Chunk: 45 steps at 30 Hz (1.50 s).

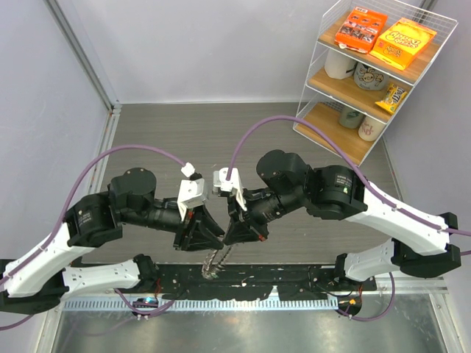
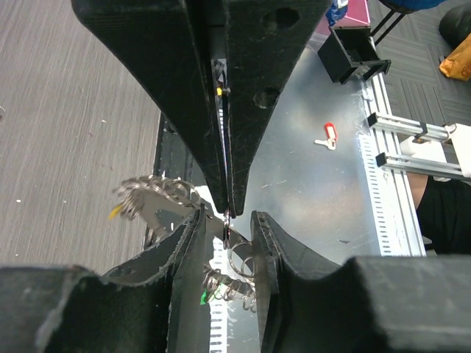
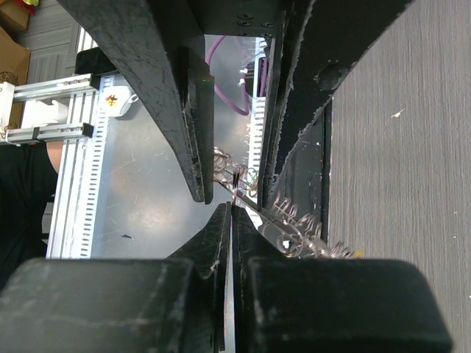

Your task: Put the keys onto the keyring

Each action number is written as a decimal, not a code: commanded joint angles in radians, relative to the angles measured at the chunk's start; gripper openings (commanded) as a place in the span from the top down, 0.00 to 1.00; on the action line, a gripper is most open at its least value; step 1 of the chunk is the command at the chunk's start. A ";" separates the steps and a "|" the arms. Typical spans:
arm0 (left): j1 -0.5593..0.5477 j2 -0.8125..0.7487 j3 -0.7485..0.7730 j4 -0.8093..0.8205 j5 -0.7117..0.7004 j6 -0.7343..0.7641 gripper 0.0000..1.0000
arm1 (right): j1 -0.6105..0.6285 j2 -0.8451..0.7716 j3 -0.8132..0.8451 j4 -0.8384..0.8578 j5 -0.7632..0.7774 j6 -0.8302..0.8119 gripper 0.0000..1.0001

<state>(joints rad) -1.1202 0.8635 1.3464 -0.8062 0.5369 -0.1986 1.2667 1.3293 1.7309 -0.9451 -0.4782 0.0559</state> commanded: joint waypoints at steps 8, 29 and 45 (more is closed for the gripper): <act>-0.003 0.009 0.062 -0.045 -0.017 0.039 0.77 | 0.002 -0.010 0.045 0.023 0.000 -0.008 0.94; -0.004 0.037 0.068 -0.022 0.002 0.041 0.70 | 0.002 -0.010 0.042 0.035 -0.010 -0.011 0.95; -0.003 -0.063 -0.015 0.156 -0.077 0.015 1.00 | 0.002 -0.131 -0.068 0.158 0.019 0.009 0.79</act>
<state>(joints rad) -1.1202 0.8612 1.3552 -0.8097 0.4984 -0.1726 1.2659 1.3037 1.6970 -0.9218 -0.4686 0.0544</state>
